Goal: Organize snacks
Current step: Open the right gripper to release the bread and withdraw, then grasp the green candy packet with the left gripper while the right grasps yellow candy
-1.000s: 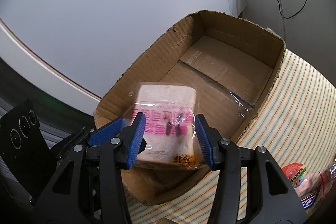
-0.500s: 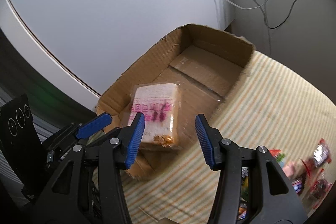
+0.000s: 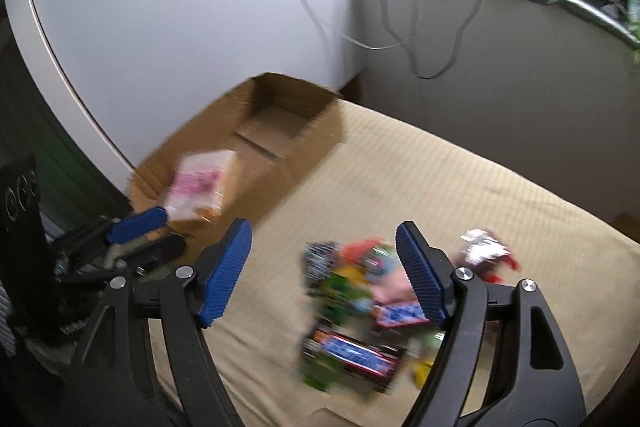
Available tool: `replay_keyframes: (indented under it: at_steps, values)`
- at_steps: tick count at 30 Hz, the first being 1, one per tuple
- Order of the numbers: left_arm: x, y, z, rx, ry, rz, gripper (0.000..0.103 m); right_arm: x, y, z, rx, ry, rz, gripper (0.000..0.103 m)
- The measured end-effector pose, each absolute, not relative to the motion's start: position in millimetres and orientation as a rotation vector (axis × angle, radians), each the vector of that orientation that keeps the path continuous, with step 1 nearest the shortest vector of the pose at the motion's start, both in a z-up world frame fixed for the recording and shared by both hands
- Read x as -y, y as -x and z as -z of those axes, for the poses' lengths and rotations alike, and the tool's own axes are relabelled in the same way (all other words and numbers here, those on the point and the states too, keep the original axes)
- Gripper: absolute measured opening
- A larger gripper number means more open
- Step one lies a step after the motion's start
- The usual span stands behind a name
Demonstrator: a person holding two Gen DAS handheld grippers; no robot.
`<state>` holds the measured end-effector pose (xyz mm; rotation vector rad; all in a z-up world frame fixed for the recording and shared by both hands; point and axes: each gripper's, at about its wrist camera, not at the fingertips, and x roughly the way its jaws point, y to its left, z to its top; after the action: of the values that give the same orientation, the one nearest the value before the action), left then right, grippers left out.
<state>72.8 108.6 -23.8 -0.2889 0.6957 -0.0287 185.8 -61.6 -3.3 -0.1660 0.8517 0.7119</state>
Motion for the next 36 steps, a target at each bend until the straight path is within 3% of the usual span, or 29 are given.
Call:
replay_keyframes:
  at_steps: [16, 26, 36]
  values:
    - [-32.5, -71.0, 52.1, -0.805, 0.276, 0.181, 0.048, 149.0, -169.3, 44.5, -0.904, 0.230, -0.602, 0.077]
    - [0.8, -72.7, 70.3, -0.861, 0.253, 0.236, 0.047, 158.1, -160.8, 79.8, -1.011, 0.251, -0.550, 0.062]
    - [13.4, -80.9, 82.0, -0.882, 0.191, 0.208, 0.039, 147.0, -174.7, 98.1, -1.034, 0.228, -0.524, 0.056]
